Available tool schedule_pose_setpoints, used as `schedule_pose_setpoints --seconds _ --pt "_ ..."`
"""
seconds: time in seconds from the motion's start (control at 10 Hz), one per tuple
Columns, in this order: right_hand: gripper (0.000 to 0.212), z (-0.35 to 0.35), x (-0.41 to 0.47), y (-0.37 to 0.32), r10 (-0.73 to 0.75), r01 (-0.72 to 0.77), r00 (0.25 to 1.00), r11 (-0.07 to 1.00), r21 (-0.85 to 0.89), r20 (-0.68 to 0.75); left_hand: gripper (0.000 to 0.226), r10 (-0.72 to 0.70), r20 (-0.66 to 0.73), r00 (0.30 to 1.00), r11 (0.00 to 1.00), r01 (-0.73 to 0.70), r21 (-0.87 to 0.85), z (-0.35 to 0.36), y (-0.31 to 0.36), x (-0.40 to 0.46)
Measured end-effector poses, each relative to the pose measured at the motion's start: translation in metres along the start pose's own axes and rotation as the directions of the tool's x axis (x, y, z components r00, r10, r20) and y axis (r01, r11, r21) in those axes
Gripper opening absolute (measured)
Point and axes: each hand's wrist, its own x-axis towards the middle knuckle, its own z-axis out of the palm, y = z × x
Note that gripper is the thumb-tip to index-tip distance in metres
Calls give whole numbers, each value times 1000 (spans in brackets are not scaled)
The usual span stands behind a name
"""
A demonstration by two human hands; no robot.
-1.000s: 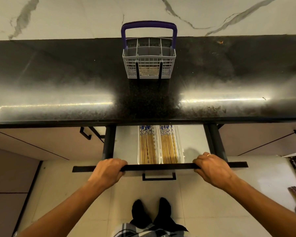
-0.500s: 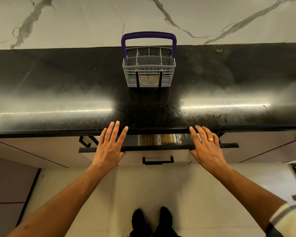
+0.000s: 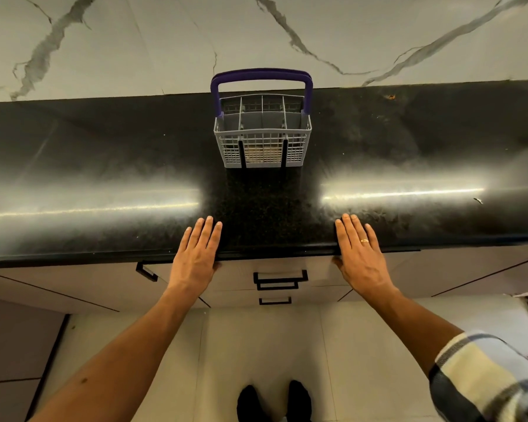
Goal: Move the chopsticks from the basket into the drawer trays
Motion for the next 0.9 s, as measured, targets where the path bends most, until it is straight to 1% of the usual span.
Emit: schedule_pose_setpoints --seconds 0.2,0.4,0.6,0.7,0.8,0.9 --pt "86 0 8 -7 36 -36 999 999 4 -34 94 -23 -72 997 1000 24 10 11 1 3" --pt "88 -3 15 -9 69 -70 996 998 -6 -55 94 -81 -132 988 997 82 -2 13 7 6" --pt "93 2 22 -8 66 -65 992 998 13 -106 90 -96 -198 975 995 92 -31 20 9 9" --pt "93 1 21 -10 82 -80 990 997 23 -112 90 -101 -190 977 995 95 -42 18 10 7" --pt "98 -5 21 -5 46 -42 996 998 55 -73 98 -65 -110 992 996 57 -69 11 7 8" --pt "103 -9 20 -1 -30 33 999 991 127 -22 105 -31 -12 999 995 30 -93 4 4 6"
